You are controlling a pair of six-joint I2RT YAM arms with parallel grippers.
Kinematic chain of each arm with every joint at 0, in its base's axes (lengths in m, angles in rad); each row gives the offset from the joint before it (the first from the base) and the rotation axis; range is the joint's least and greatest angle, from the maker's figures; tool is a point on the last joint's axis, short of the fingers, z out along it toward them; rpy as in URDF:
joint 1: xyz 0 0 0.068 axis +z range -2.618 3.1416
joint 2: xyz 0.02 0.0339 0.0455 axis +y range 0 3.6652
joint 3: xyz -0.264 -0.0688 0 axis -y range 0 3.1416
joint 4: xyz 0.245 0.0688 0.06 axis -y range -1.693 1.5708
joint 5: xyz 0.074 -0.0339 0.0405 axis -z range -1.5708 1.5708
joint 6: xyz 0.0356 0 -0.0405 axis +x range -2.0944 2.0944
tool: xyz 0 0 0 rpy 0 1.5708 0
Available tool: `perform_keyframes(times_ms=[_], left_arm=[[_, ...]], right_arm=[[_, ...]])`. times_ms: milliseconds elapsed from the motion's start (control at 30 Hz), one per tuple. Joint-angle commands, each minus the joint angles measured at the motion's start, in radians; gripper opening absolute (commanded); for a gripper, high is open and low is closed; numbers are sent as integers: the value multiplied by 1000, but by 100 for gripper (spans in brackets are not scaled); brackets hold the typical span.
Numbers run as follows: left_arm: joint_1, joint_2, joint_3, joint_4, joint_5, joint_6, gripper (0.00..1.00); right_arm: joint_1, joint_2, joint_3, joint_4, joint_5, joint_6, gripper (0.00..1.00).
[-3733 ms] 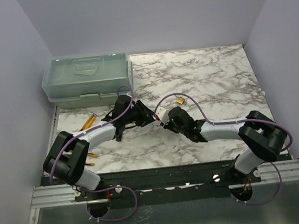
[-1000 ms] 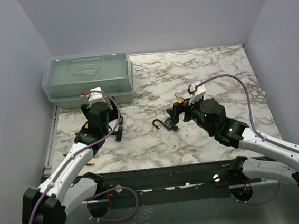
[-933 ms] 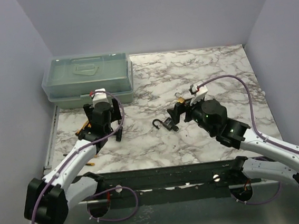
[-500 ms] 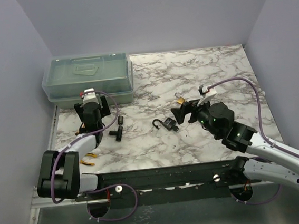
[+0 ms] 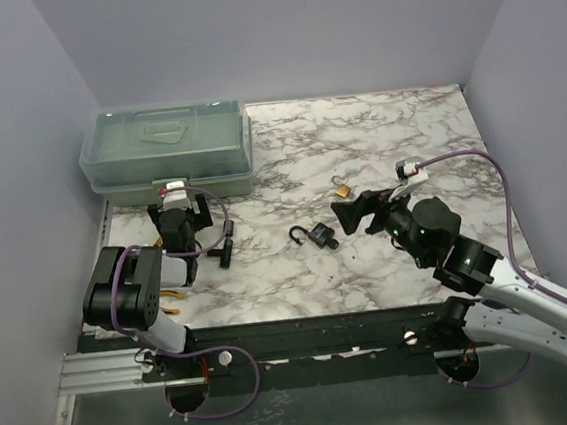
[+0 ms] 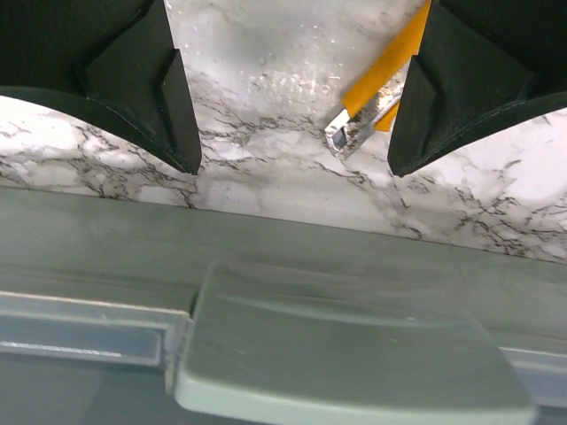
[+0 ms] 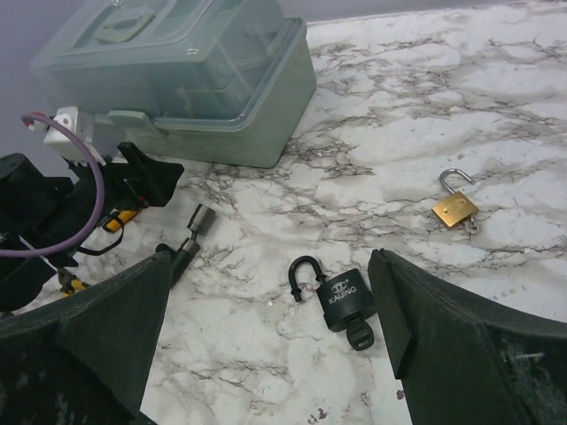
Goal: Unlock with the key
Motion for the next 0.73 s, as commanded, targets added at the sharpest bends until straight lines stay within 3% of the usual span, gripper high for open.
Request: perform_keyframes(times_ms=[0,100,267,700], left_arm=[[46,23,-43,174,62,-28,94],[68,86,-35,236,60,-44,94],[69,82,-34,222,43,-54,99],[69,83,-34,223,43,-56,99]], right_arm=[[6,-41,-17,-13,19,35,100],[6,-48,-16,-14,8,37,100],[6,-47,21,-83,13,72,100],[6,-76,2,-40,15,63,100]])
